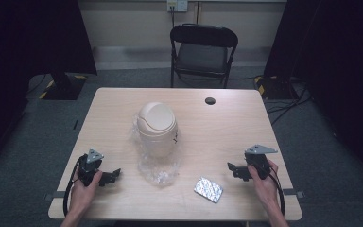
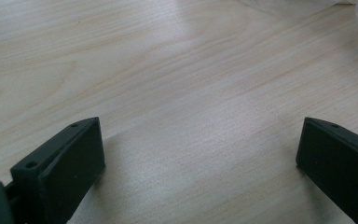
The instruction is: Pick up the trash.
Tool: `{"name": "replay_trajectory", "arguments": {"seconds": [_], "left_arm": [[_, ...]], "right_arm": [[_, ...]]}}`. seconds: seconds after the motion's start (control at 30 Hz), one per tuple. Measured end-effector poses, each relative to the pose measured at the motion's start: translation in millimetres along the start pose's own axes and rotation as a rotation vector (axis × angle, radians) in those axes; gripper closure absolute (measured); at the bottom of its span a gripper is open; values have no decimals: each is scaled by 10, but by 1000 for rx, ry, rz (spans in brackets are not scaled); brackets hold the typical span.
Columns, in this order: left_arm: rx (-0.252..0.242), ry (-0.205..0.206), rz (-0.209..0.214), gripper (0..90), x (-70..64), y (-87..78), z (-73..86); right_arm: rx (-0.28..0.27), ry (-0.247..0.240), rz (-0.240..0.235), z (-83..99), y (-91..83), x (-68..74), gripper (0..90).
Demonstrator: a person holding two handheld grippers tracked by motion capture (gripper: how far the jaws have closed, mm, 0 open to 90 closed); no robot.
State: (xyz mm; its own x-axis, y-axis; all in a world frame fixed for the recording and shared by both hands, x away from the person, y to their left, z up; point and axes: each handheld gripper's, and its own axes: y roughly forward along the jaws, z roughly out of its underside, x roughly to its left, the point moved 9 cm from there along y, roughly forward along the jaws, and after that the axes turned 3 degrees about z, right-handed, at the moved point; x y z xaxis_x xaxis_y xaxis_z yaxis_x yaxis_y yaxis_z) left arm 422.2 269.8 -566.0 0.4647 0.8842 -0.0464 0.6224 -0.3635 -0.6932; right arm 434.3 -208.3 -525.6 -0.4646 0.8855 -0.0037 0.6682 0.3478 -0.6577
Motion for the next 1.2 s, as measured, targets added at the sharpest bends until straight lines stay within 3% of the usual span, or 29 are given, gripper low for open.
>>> {"name": "replay_trajectory", "arguments": {"seconds": [0.07, 0.37, 0.5, 0.83, 1.2], "left_arm": [[-2, -1, -2, 7, -1, -1, 0], [-3, -8, -4, 11, -7, -5, 3], [5, 5, -2, 10, -15, -15, 13], [5, 4, 0, 9, -19, -15, 15], [5, 6, -2, 8, -16, -15, 14]], "right_arm": [[-26, 0, -39, -128, 2, 99, 151], [-65, -32, -82, -424, 84, 280, 150], [-63, -82, -112, -575, 154, 463, 154], [-88, -131, -145, -889, 215, 648, 160], [-110, -146, -204, -1233, 300, 891, 166]]}}
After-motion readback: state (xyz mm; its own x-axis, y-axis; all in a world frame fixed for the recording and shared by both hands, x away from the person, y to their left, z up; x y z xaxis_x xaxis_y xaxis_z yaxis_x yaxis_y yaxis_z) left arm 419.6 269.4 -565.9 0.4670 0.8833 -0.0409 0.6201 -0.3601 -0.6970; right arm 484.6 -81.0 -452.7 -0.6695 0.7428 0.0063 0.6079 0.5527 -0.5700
